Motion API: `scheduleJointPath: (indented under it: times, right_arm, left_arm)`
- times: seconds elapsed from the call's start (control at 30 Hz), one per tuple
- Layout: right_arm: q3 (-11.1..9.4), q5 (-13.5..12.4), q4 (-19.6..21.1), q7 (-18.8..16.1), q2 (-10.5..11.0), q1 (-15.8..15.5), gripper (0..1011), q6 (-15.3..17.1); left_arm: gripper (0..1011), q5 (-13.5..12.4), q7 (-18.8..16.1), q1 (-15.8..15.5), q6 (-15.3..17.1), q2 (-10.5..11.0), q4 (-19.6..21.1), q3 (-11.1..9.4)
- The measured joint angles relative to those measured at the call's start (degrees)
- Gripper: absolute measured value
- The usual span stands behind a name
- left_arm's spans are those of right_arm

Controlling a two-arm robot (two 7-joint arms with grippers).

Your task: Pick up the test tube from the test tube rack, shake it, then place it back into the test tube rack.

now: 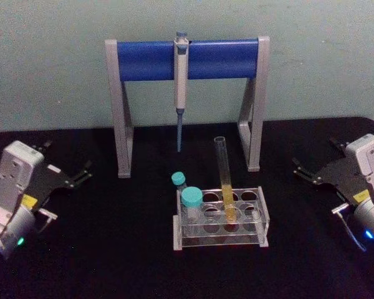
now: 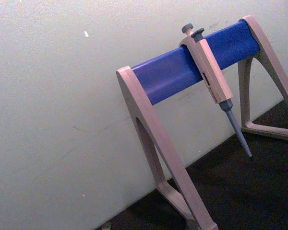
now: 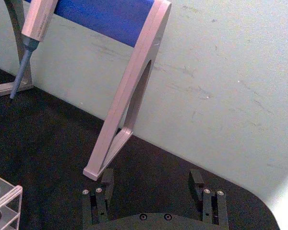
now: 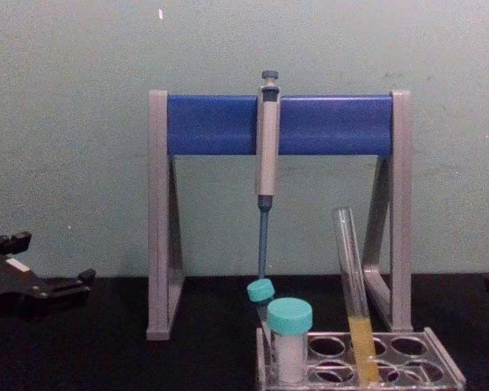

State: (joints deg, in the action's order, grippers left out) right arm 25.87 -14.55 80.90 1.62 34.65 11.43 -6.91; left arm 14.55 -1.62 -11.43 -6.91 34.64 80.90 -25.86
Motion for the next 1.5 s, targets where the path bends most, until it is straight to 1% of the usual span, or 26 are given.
scheduleJointPath:
  times: [1.5]
  right_arm:
    - [0.0, 0.0, 0.0, 0.0, 0.0, 0.0, 1000, 0.01]
  left_arm:
    - [1001, 0.0, 0.0, 0.0, 0.0, 0.0, 0.0, 0.0]
